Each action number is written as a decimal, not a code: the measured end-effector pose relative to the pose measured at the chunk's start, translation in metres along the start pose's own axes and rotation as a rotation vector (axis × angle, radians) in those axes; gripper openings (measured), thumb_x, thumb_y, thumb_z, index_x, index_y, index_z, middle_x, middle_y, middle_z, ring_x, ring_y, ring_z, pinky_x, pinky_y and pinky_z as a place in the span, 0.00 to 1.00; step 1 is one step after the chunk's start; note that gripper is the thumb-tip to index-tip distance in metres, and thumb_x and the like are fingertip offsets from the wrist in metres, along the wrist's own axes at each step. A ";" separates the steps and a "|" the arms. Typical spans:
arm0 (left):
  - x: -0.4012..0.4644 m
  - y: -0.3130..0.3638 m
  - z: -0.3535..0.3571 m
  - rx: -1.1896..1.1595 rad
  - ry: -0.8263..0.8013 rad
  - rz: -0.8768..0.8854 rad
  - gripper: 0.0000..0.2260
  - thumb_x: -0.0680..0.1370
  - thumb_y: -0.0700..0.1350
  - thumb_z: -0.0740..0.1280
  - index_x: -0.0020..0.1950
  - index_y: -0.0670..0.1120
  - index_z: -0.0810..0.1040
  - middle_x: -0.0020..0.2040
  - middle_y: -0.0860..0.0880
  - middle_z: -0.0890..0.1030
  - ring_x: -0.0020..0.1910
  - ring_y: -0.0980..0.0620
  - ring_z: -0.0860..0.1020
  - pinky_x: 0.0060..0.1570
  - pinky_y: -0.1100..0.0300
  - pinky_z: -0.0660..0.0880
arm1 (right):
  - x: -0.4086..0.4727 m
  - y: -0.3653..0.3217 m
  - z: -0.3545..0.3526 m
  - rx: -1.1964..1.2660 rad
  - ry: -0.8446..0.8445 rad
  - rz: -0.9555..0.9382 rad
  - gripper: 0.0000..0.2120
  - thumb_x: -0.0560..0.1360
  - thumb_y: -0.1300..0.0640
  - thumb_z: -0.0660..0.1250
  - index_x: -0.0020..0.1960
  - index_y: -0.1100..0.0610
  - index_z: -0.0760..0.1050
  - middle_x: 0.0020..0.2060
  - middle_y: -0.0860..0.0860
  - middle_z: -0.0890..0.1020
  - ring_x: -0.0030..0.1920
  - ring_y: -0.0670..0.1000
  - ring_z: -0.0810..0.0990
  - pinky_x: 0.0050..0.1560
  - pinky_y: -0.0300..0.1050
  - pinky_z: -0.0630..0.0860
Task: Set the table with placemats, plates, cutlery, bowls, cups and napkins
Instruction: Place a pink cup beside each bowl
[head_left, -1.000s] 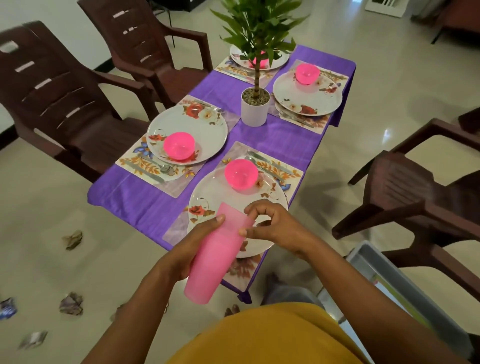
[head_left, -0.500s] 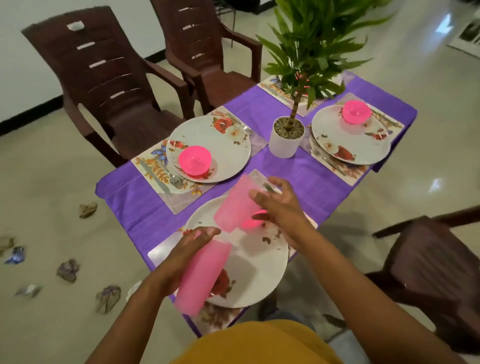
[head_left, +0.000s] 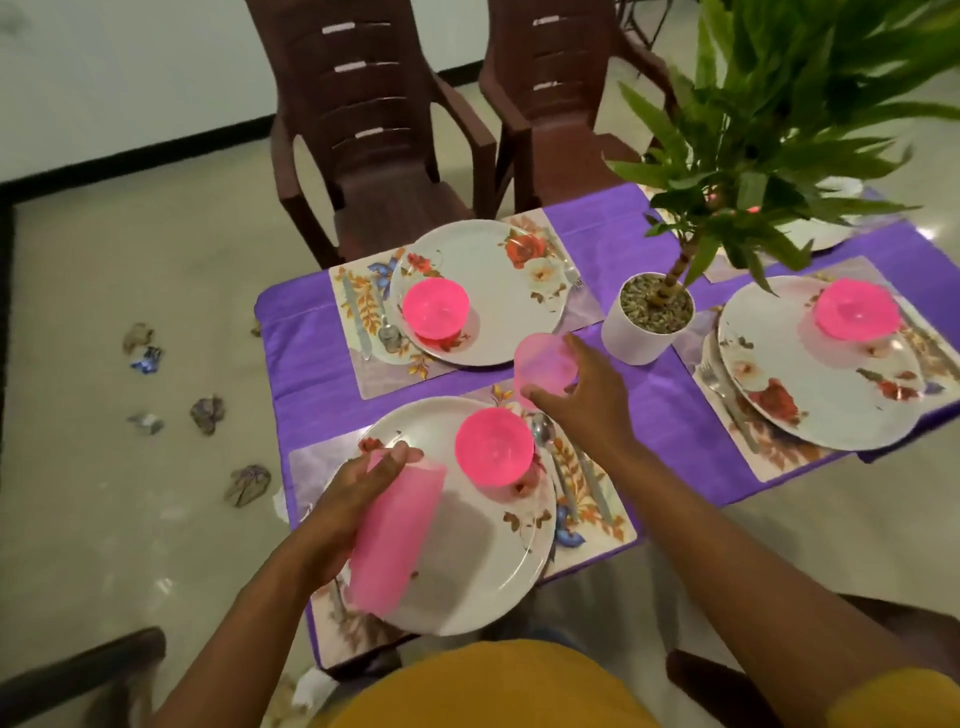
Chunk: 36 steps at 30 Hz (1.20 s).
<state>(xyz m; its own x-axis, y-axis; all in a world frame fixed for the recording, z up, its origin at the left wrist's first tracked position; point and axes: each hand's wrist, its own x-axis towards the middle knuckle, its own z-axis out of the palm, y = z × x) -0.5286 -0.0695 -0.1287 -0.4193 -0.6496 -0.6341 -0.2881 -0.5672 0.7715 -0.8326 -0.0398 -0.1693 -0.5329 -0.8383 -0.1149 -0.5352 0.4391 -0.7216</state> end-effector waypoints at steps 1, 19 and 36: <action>-0.002 -0.002 0.004 -0.018 0.026 -0.005 0.43 0.57 0.78 0.75 0.63 0.52 0.84 0.58 0.45 0.85 0.55 0.43 0.86 0.52 0.44 0.83 | 0.003 0.004 0.001 -0.006 -0.017 -0.006 0.44 0.68 0.42 0.81 0.78 0.53 0.67 0.69 0.54 0.76 0.67 0.56 0.76 0.63 0.53 0.75; -0.017 -0.017 0.030 -0.120 0.079 -0.054 0.31 0.72 0.68 0.69 0.66 0.49 0.82 0.59 0.38 0.85 0.61 0.34 0.82 0.64 0.32 0.76 | 0.008 0.014 0.007 -0.080 -0.177 -0.038 0.53 0.65 0.36 0.80 0.81 0.48 0.56 0.76 0.54 0.67 0.73 0.58 0.70 0.64 0.57 0.74; 0.000 0.020 0.056 -0.132 -0.218 -0.292 0.38 0.73 0.73 0.63 0.63 0.41 0.83 0.54 0.31 0.84 0.45 0.35 0.84 0.47 0.44 0.82 | -0.101 -0.044 -0.021 0.414 -0.580 -0.129 0.06 0.80 0.66 0.69 0.55 0.60 0.83 0.47 0.52 0.87 0.47 0.42 0.82 0.52 0.43 0.81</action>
<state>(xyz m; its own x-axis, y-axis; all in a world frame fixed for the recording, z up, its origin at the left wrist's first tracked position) -0.5825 -0.0522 -0.1107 -0.5131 -0.3370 -0.7894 -0.3147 -0.7818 0.5383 -0.7690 0.0323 -0.1115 0.0126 -0.9621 -0.2723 -0.2165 0.2632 -0.9401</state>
